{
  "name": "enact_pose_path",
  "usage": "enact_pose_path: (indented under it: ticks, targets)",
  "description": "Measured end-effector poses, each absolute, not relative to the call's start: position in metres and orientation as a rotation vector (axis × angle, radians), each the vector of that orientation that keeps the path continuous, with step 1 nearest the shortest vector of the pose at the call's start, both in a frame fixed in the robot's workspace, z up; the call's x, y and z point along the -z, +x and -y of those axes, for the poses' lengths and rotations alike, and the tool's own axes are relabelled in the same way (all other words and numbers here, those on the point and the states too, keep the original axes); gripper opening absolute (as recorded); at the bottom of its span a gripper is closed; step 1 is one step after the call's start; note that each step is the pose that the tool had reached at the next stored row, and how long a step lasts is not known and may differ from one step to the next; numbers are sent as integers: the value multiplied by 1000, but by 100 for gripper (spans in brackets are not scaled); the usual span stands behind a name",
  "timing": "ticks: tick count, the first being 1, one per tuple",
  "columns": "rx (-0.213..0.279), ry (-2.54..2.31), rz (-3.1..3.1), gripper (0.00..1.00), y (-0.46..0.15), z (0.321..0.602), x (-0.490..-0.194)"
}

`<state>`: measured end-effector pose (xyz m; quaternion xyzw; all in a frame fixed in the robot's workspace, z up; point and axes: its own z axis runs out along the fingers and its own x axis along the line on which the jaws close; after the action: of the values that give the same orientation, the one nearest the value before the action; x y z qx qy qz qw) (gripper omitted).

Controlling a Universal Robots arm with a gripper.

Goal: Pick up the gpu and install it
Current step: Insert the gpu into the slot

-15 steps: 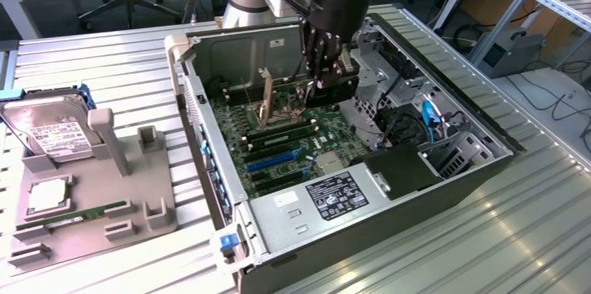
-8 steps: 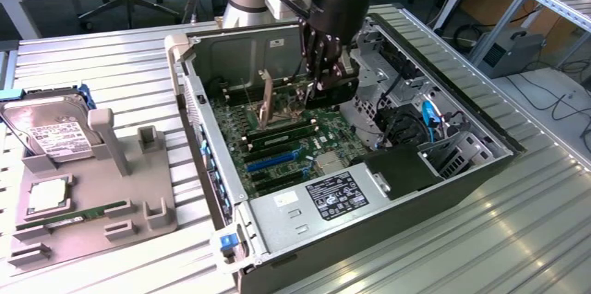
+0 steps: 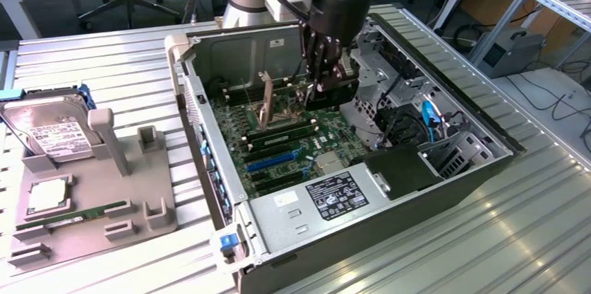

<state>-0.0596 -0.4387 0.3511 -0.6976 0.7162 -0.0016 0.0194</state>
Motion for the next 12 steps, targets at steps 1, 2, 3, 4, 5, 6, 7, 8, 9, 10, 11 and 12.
enact_pose_path:
  ticks: [1,2,3,4,5,6,7,8,9,10,11,12]
  targets:
    - [5,-2165,-2223,27,-60,439,-351]
    - [5,-2165,-2223,27,-60,439,-351]
    - [5,-2165,-2223,27,-60,439,-351]
    - [5,-2165,-2223,27,-60,439,-350]
    - [5,-2165,-2223,27,-60,440,-350]
    - [5,-2165,-2223,27,-60,440,-350]
    - [5,-2165,-2223,27,-60,440,-350]
    - [5,-2165,-2223,27,-60,440,-350]
    - [5,-2165,-2223,27,-60,440,-349]
    - [5,-2165,-2223,27,-60,440,-349]
    - [5,-2165,-2223,27,-60,441,-349]
    - [5,-2165,-2223,27,-60,441,-349]
